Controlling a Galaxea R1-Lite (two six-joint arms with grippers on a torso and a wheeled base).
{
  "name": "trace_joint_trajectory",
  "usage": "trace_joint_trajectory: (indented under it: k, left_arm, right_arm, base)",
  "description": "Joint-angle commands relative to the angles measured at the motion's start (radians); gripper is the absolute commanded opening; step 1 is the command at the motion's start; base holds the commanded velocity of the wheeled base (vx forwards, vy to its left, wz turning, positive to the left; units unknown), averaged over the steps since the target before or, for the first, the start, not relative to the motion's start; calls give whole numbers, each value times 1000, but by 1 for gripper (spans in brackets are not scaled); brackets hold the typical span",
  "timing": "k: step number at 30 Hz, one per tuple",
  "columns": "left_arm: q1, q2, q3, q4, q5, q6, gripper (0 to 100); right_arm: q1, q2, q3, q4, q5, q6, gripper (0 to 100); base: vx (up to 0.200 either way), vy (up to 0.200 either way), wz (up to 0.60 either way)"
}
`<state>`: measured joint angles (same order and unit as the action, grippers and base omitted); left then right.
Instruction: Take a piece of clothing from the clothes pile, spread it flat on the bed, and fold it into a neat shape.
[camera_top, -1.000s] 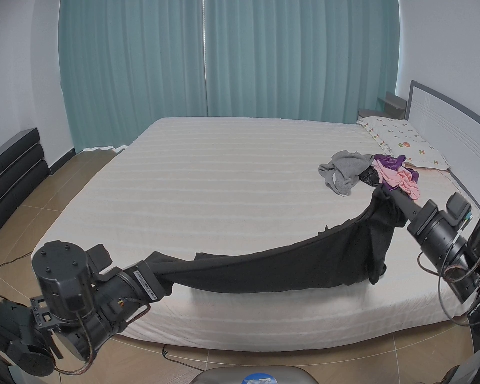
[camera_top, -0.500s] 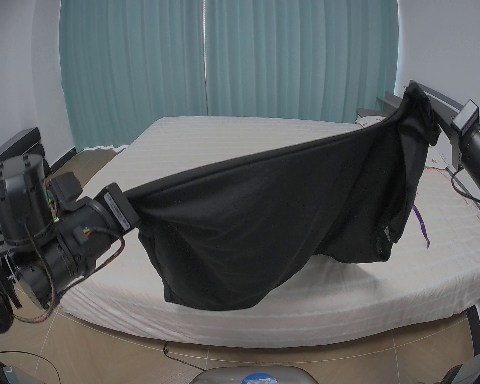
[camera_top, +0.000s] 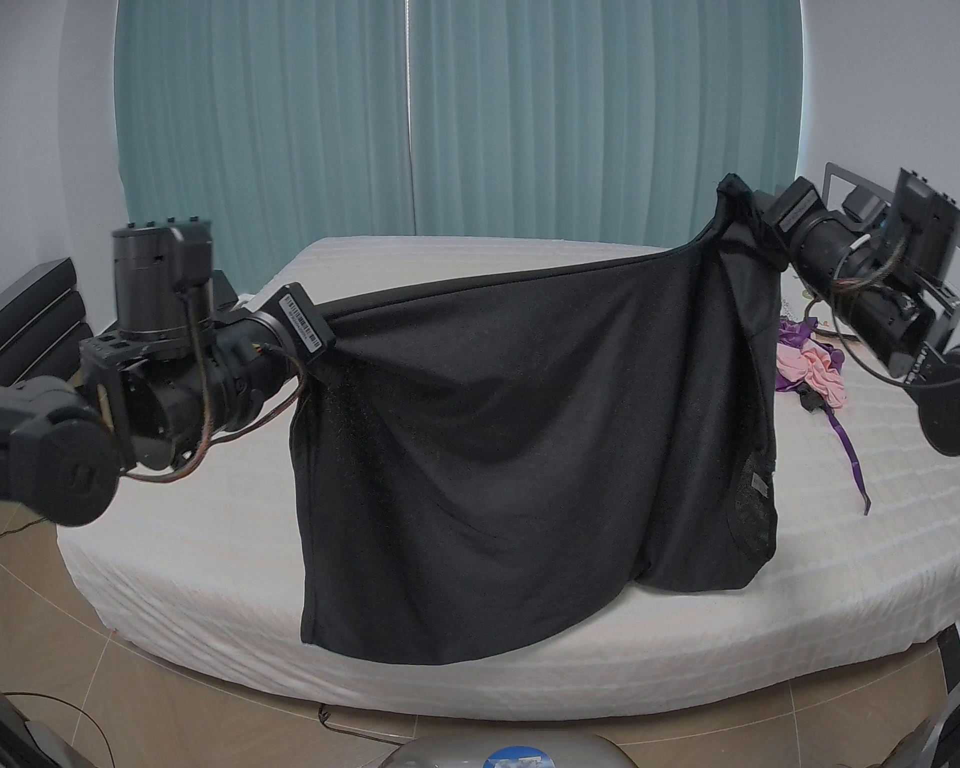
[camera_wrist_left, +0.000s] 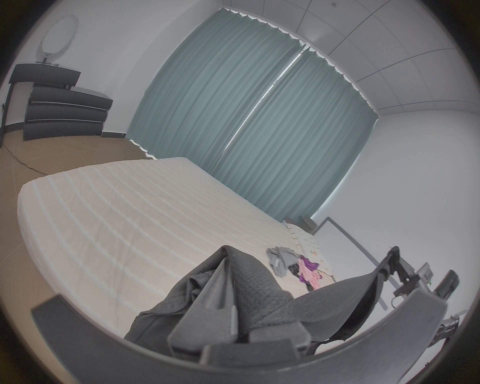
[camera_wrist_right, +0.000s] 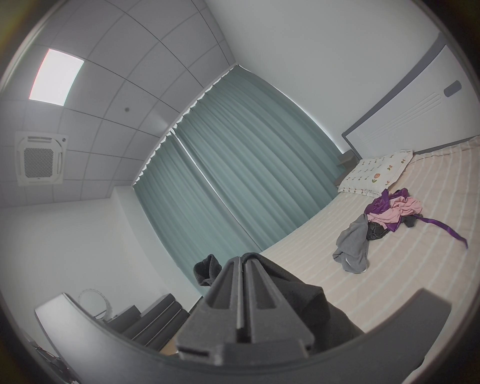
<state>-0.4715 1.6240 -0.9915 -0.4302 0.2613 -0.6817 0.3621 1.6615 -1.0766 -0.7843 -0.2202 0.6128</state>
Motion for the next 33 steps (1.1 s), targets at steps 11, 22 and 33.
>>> trace_joint_trajectory:
  k: [11, 22, 33]
  left_arm:
    - [91, 550, -326, 8, -14, -2, 0]
    - [93, 729, -440, 10, -7, -32, 0]
    - [122, 916, -601, 113, -5, -59, 100]
  right_arm:
    - [-91, 477, -171, -16, -13, 12, 0]
    - [-114, 716, -244, -35, -16, 12, 0]
    - [-112, 940, -359, 51, 1, -2, 100]
  base:
    - [91, 0, 0]
    - [0, 0, 0]
    - [0, 0, 0]
